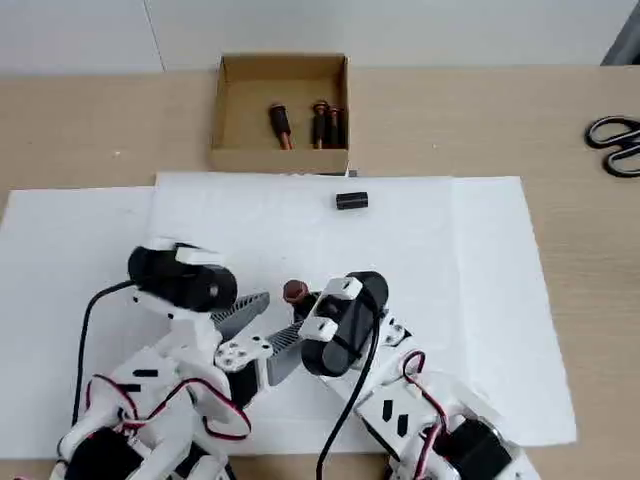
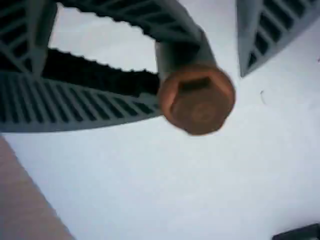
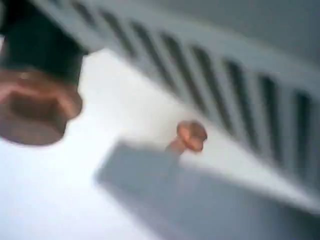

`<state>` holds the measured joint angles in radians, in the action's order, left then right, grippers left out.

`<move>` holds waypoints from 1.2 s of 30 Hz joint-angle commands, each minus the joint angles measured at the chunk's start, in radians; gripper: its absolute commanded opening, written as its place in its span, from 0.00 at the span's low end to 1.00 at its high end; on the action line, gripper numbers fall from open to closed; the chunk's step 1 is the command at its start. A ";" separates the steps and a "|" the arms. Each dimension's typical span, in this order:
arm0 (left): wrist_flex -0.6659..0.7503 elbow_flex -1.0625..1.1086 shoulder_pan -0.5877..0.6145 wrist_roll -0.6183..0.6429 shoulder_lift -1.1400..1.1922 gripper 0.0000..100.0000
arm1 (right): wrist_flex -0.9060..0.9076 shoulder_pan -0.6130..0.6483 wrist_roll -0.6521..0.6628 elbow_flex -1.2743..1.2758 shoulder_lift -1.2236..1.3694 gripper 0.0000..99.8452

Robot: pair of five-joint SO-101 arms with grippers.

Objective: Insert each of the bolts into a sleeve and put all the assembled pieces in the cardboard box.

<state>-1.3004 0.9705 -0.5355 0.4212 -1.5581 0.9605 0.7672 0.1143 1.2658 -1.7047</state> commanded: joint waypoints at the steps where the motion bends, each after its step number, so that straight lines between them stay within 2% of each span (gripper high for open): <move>1: -0.008 -0.050 0.064 -0.052 0.002 0.23 | -0.038 -0.074 0.003 -0.009 -0.002 0.00; 4: -0.005 -0.050 0.138 -0.107 0.002 0.13 | -0.038 -0.171 -0.008 -0.003 -0.002 0.00; 7: -0.005 -0.041 0.209 -0.118 0.000 0.01 | -0.038 -0.255 -0.100 -0.003 -0.002 0.00; 12: 0.002 0.081 0.295 -0.118 -0.002 0.00 | -0.076 -0.303 -0.210 -0.002 0.001 0.00; 16: 0.091 0.223 0.305 -0.160 -0.006 0.01 | -0.140 -0.305 -0.284 -0.035 0.073 0.00; 21: 0.308 0.384 0.305 -0.281 -0.006 0.01 | -0.193 -0.386 -0.331 -0.221 0.386 0.00; 25: 0.470 0.506 0.305 -0.295 -0.005 0.01 | -0.193 -0.424 -0.356 -0.456 0.707 0.00; 36: 0.597 0.662 0.305 -0.295 -0.006 0.01 | -0.193 -0.427 -0.350 -1.076 1.426 0.00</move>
<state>-0.7465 1.6256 -0.2378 0.1327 -1.5551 0.8040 0.3544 -0.2279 0.3959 -0.4266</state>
